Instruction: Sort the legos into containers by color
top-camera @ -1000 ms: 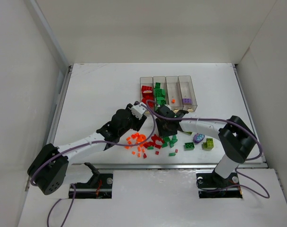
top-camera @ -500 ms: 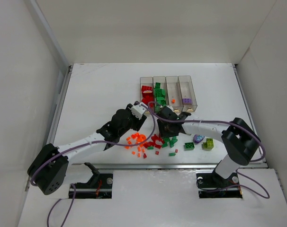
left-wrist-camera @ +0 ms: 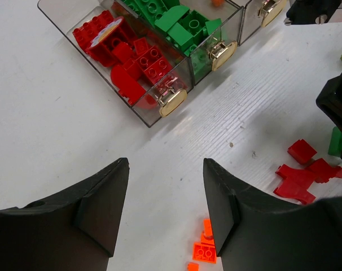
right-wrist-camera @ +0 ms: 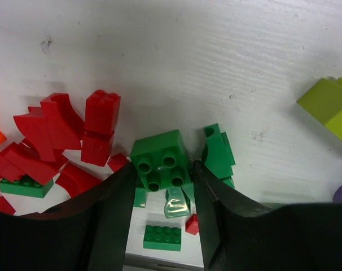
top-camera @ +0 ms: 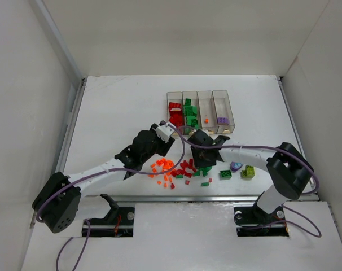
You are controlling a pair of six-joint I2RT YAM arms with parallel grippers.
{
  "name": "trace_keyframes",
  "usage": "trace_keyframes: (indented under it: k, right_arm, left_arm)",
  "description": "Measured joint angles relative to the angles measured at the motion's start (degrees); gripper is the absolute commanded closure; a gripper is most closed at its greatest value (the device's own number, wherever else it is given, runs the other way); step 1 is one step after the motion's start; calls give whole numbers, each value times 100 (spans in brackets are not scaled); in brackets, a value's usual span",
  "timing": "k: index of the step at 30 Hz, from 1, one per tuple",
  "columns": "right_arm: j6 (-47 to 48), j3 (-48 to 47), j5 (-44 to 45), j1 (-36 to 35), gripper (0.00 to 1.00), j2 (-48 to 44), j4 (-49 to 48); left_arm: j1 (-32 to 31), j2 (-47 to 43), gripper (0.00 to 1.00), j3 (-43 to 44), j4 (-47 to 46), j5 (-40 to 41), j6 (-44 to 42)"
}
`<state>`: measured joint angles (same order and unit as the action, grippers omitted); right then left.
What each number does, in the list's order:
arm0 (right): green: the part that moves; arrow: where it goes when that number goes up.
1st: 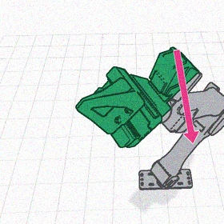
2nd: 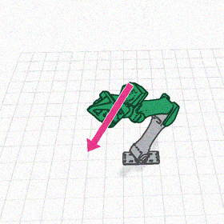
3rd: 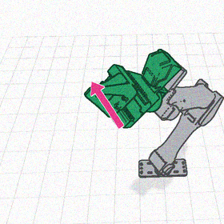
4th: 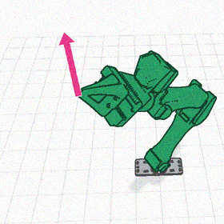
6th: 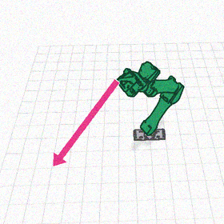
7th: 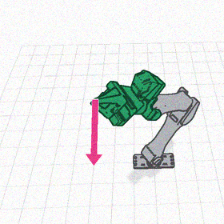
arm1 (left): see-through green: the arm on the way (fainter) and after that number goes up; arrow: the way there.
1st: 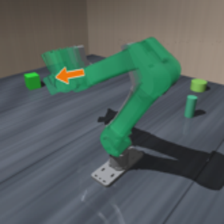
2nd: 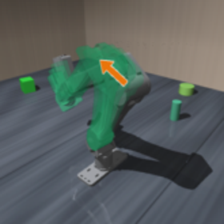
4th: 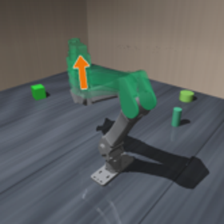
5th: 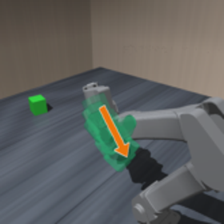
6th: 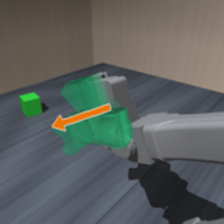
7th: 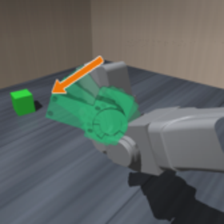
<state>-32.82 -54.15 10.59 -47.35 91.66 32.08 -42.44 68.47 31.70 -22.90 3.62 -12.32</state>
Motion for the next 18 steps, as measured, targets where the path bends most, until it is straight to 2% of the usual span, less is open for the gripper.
trace_keyframes:
  k: [5, 8, 10, 13, 18]
  right_arm:
    - [0, 74, -2, 0, 50, -57, 79]
    - [0, 92, -7, 0, 54, -57, 52]
    - [17, 109, -4, 0, 68, -55, 15]
    - [39, 109, -2, 0, 97, -31, -81]
    - [42, 70, 157, 0, 100, -11, -94]
  left_arm:
    - [0, 0, 49, 0, 0, -2, 0]
    - [-28, 0, 49, 0, 0, -4, 0]
    - [-50, 0, 49, 0, 0, -7, 0]
    - [-61, 0, 49, 0, 0, -7, 0]
    - [-61, -50, 50, 0, 9, 0, -2]
